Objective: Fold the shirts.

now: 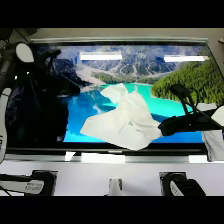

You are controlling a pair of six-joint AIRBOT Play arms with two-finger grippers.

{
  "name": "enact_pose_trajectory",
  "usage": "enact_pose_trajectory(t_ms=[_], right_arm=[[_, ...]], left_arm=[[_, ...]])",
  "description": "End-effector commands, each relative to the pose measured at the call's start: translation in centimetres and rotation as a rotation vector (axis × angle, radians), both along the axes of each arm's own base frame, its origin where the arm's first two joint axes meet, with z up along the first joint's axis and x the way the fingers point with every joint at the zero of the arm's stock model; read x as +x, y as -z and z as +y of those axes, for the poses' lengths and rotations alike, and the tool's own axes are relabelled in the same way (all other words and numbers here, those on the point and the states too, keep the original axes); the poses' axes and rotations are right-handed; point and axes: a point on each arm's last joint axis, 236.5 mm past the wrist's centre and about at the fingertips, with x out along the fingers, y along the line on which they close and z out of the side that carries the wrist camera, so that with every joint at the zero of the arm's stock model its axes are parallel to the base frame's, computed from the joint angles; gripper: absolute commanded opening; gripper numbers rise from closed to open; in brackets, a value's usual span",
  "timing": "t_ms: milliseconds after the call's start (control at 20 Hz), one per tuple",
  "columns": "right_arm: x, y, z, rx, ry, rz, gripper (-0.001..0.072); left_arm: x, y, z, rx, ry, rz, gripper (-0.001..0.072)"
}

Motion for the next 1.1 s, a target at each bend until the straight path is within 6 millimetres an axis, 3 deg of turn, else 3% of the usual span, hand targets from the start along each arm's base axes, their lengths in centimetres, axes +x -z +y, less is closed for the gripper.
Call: enact_pose_trajectory(t_ms=[0,150,300,500,750,850,950,1000,1050], right_arm=[[0.0,0.1,0.0,-0.004,-0.015,-0.006,0.0029],[-0.1,0.1,0.0,-0.003,-0.017,-0.002,0.0029],[-0.1,0.1,0.0,-0.003,-0.017,-0.001,0.0029],[0.0,0.1,0.1,-0.002,-0.015,-0.006,0.0029],[-0.1,0.0,0.3,0.007,-0.018,-0.003,0.0029],[-0.1,0.0,0.3,0.007,-0.017,-0.003,0.0029],[-0.3,0.0,0.3,0.007,-0.021,0.006,0.0029],[-0.4,0.1,0.3,0.006,-0.023,0.011,0.0029],[-0.5,0.1,0.3,0.007,-0.025,0.013,0.0029]], left_arm=[[-4.7,4.9,2.9,-0.125,-0.133,0.241,0.0679],[-7.0,10.7,2.2,-0.119,-0.161,0.311,0.0679],[-9.4,14.6,-0.7,-0.178,-0.168,0.351,0.0679],[-11.2,17.2,-3.5,-0.231,-0.142,0.386,0.0678],[-10.7,18.9,-6.4,-0.253,-0.143,0.364,0.0648],[-9.7,19.4,-7.1,-0.247,-0.183,0.325,0.0298],[-9.0,19.3,-7.5,-0.247,-0.206,0.302,0.0092],[-8.6,18.8,-7.6,-0.253,-0.194,0.288,0.0033],[-8.1,18.0,-7.8,-0.262,-0.168,0.260,0.0032]])
